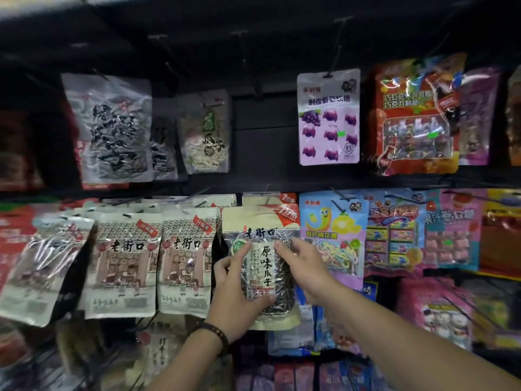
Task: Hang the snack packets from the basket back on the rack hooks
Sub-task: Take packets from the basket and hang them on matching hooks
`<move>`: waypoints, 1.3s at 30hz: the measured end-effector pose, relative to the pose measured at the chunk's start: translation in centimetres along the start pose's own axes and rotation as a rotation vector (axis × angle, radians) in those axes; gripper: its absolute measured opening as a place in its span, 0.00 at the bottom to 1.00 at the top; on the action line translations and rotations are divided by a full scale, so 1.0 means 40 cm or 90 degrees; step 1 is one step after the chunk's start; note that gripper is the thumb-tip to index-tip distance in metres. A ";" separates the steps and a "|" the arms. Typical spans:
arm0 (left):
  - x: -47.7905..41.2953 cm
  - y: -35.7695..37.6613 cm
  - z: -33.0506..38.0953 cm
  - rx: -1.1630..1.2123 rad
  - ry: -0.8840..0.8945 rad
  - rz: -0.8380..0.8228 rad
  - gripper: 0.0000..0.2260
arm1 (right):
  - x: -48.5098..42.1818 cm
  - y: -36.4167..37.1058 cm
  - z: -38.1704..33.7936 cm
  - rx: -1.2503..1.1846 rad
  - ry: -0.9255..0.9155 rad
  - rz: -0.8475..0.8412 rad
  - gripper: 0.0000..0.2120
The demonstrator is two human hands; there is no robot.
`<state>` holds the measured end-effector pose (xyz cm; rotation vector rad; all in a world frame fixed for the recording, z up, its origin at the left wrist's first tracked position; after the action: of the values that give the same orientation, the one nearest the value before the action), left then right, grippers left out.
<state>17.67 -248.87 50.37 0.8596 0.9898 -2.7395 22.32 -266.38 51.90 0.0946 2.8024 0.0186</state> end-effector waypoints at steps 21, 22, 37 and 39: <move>-0.024 0.031 0.008 -0.009 0.005 0.029 0.47 | -0.045 -0.021 0.007 -0.058 0.013 0.040 0.27; -0.024 0.032 0.008 -0.007 0.004 0.031 0.48 | -0.044 -0.021 0.006 -0.058 0.006 0.041 0.30; -0.110 0.063 -0.026 -0.031 -0.043 -0.036 0.53 | -0.123 -0.030 0.069 0.011 0.088 0.039 0.32; -0.129 0.074 -0.038 -0.036 -0.059 -0.047 0.54 | -0.136 -0.031 0.076 0.074 0.087 0.013 0.30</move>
<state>23.54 -250.73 50.59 0.6936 1.0973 -2.7688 28.38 -267.99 50.80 0.1543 2.9376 -0.1377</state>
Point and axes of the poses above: each hand's wrist, its own x-axis away from the middle knuckle, its own y-axis out of the palm, z = x × y, the point moved 9 cm from there along -x, towards the middle knuckle, and after that the axes turned 7 degrees about -x, right-handed, at the moved point
